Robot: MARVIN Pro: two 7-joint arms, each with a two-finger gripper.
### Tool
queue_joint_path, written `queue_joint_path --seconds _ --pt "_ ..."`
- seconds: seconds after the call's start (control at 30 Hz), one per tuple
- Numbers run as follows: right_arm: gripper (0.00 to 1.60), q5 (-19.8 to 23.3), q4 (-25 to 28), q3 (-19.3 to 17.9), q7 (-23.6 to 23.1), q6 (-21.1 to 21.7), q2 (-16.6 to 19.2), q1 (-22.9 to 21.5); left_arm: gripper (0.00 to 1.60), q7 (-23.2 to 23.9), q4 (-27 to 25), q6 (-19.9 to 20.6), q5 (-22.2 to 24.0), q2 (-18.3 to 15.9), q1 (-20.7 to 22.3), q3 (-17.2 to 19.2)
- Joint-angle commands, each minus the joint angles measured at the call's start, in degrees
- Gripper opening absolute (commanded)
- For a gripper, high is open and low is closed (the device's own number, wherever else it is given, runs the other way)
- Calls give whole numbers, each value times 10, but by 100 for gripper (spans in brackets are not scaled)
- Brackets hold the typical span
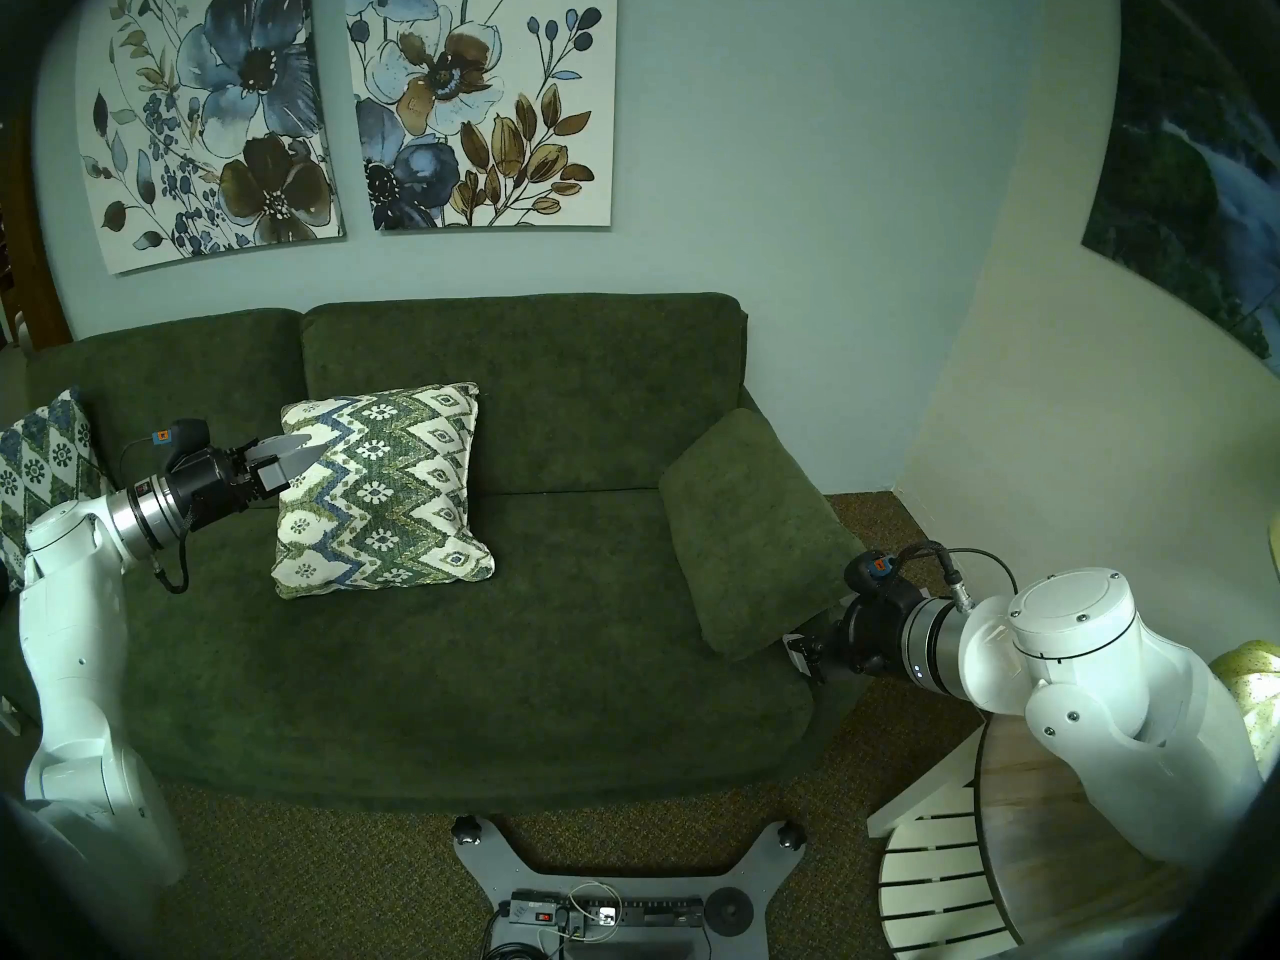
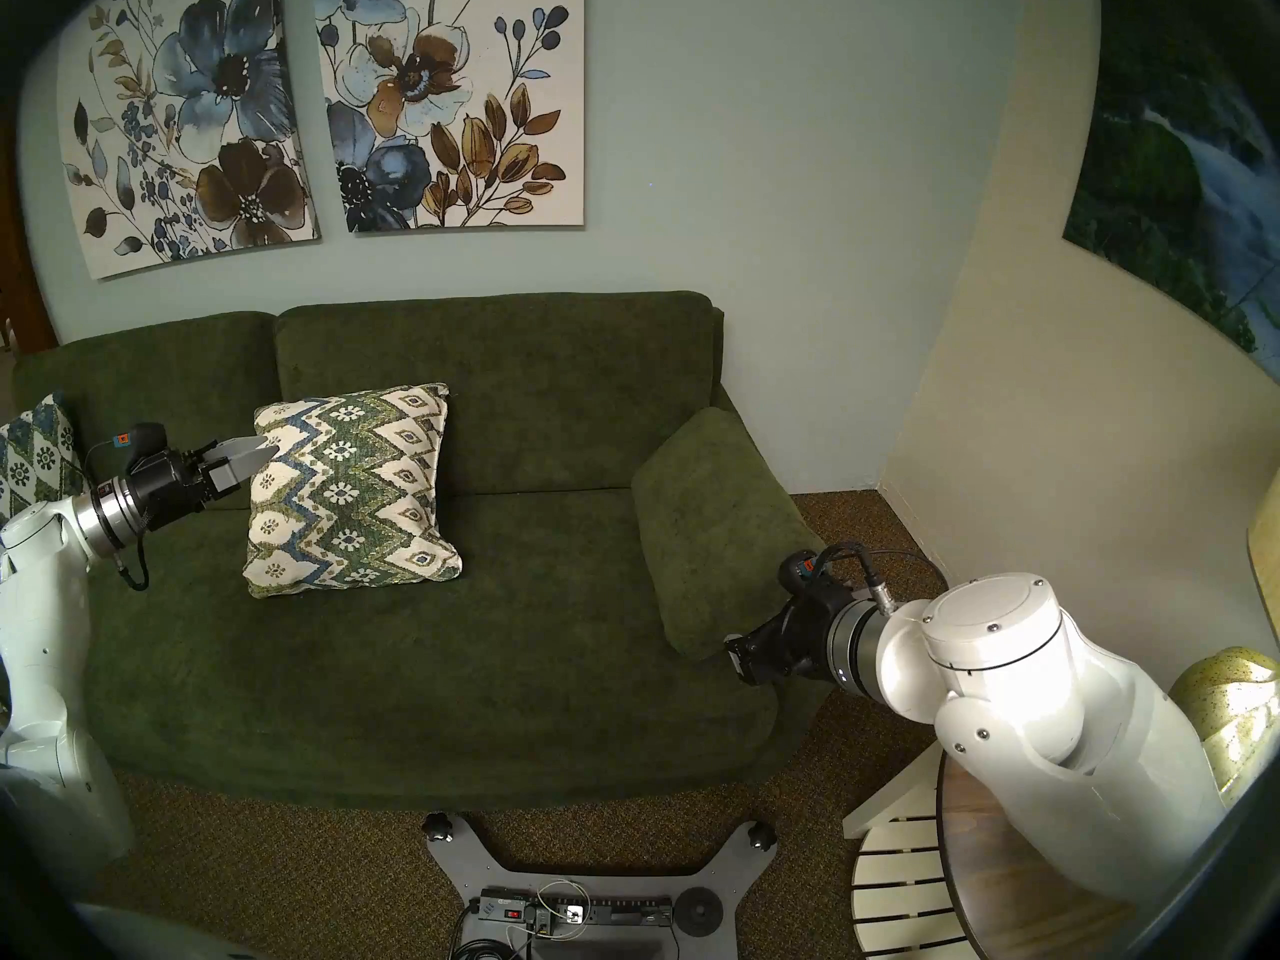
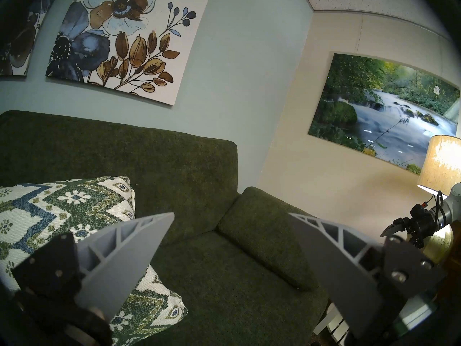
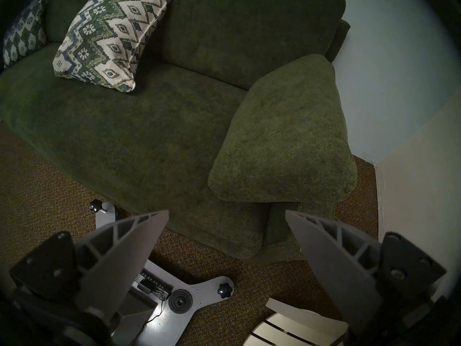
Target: Fix throw pillow on sofa
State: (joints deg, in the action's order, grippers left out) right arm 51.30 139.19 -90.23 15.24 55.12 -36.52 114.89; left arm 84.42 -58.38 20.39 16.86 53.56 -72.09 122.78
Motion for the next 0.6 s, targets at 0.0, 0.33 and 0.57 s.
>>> queue_joint_path --seconds 0.0,0.33,0.57 --pt "160 0 1 0 0 -1 0 0 160 0 -1 0 1 0 3 0" --pt "160 0 1 0 0 -1 0 0 160 0 -1 0 1 0 2 0" --pt "160 0 1 0 0 -1 0 0 160 1 2 2 2 0 5 0"
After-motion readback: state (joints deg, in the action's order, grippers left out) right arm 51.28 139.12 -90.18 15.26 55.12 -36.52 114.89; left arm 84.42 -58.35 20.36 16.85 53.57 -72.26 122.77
